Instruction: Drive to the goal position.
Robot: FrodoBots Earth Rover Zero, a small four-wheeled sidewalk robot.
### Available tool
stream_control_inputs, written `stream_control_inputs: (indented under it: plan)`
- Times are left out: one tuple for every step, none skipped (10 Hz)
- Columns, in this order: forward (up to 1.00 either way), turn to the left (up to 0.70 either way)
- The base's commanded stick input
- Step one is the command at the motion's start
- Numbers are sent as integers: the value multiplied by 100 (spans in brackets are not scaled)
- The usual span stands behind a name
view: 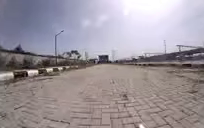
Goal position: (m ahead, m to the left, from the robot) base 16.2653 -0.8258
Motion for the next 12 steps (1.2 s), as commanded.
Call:
stream_control_inputs:
  plan:
    - [100,0]
    - [100,0]
    - [100,0]
    - [100,0]
    - [100,0]
    - [100,0]
    - [100,0]
    - [100,0]
    - [100,0]
    - [100,0]
    - [100,0]
    - [100,0]
